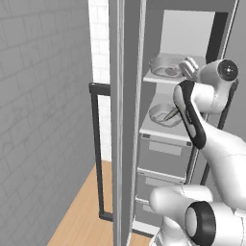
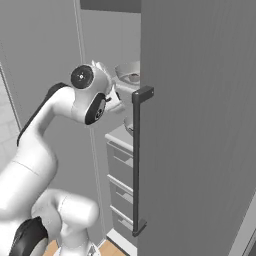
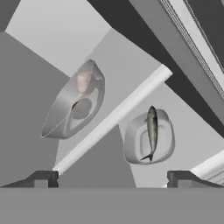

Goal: Take the meat container that has the fish and place it on the second highest rack of the freezer. Then take the vegetable container that has the mushroom and garlic and place it on the highest rack of the freezer.

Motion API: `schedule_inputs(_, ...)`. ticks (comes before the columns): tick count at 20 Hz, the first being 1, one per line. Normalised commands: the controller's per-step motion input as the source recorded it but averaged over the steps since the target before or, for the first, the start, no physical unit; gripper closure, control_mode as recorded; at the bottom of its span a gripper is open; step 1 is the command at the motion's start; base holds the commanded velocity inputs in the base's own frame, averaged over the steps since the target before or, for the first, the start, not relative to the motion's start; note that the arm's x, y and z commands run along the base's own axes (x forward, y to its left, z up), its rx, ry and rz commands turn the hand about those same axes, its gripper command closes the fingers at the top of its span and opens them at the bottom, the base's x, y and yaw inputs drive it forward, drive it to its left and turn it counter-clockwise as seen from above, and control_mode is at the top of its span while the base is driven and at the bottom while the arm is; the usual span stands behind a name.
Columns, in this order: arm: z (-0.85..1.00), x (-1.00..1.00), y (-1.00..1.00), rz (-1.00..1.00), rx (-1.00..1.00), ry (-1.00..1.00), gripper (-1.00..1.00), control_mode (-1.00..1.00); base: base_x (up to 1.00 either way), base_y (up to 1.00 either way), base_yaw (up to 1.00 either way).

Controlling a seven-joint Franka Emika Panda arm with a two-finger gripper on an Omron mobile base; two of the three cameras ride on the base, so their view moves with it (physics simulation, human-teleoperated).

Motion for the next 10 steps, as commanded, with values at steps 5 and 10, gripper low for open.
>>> schedule_inputs(5,-0.02,-1.00,0.31,0.01,0.00,0.00,-1.00,-1.00,0.00,0.00,0.00)
schedule_inputs(10,-0.21,-1.00,0.25,0.02,0.00,0.02,-1.00,-1.00,0.00,0.00,0.00)
